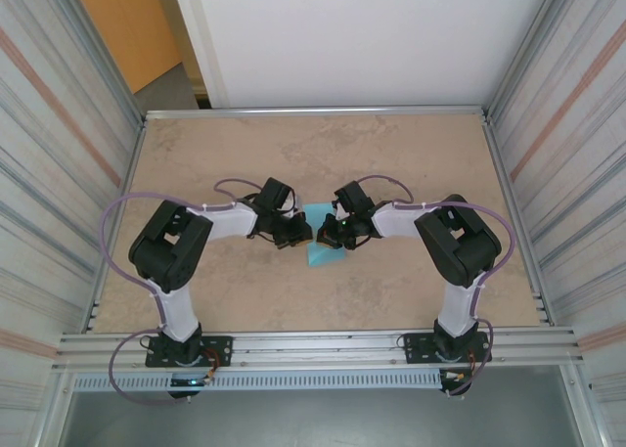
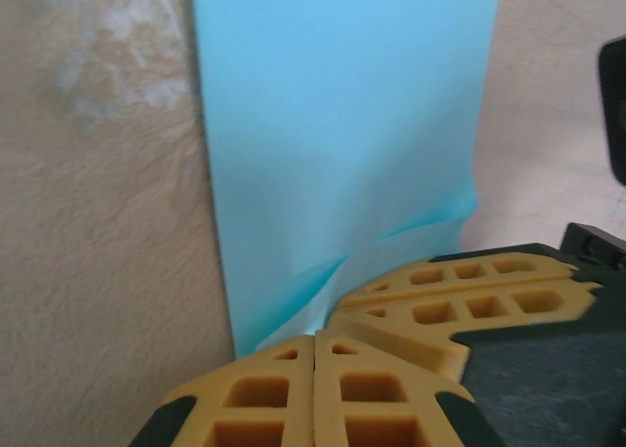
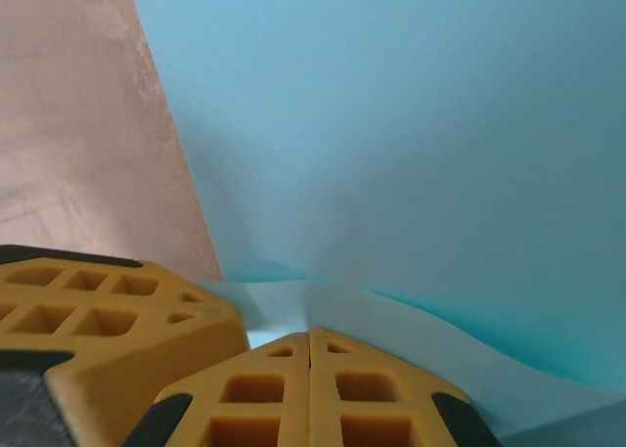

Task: Fold a paper plane with a square sheet of paper (pick it up from the middle)
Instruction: Fold the triangle a second time at the center of the table.

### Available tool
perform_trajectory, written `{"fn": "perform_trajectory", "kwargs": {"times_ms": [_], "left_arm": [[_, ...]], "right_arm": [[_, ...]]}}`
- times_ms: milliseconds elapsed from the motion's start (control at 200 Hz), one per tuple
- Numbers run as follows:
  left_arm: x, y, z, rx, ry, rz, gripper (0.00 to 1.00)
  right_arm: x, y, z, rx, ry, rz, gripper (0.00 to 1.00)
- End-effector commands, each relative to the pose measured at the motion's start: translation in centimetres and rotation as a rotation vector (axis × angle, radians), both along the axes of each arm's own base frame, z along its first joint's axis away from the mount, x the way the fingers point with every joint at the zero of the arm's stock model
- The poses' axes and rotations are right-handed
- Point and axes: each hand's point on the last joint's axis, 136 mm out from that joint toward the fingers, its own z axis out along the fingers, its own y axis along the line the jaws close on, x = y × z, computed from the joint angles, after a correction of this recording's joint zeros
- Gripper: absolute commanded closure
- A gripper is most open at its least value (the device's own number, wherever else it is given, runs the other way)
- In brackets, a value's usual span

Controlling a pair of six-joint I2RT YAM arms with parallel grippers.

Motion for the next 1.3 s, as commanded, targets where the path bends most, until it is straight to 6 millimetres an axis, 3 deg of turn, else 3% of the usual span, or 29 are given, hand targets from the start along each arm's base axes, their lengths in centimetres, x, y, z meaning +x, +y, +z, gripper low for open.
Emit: {"fn": "perform_trajectory", "kwargs": {"times_ms": [0,361,812,1057,1293], "left_arm": [[-0.2,0.3,-1.0,0.049,0.021,-0.013,0.94],[-1.1,1.3,-2.7,0.108,0.068,-0.014,0.95],[-1.3,1.3,-2.9,0.115,0.076,-0.018,0.94],[-1.8,2.0,-3.7,0.155,0.1,-0.017,0.95],[-1.9,2.1,-3.9,0.161,0.104,-0.02,0.95]], "right_arm": [[-1.4,-0.9,-1.2,-0.07,0.03,0.024,0.93],[0.4,-0.6,3.1,-0.025,-0.118,0.036,0.91],[1.2,-1.7,0.5,-0.085,-0.082,0.021,0.92],[2.0,-3.8,-0.7,-0.109,-0.068,-0.03,0.92],[3.7,-7.1,-0.7,-0.114,-0.068,-0.116,0.92]]}}
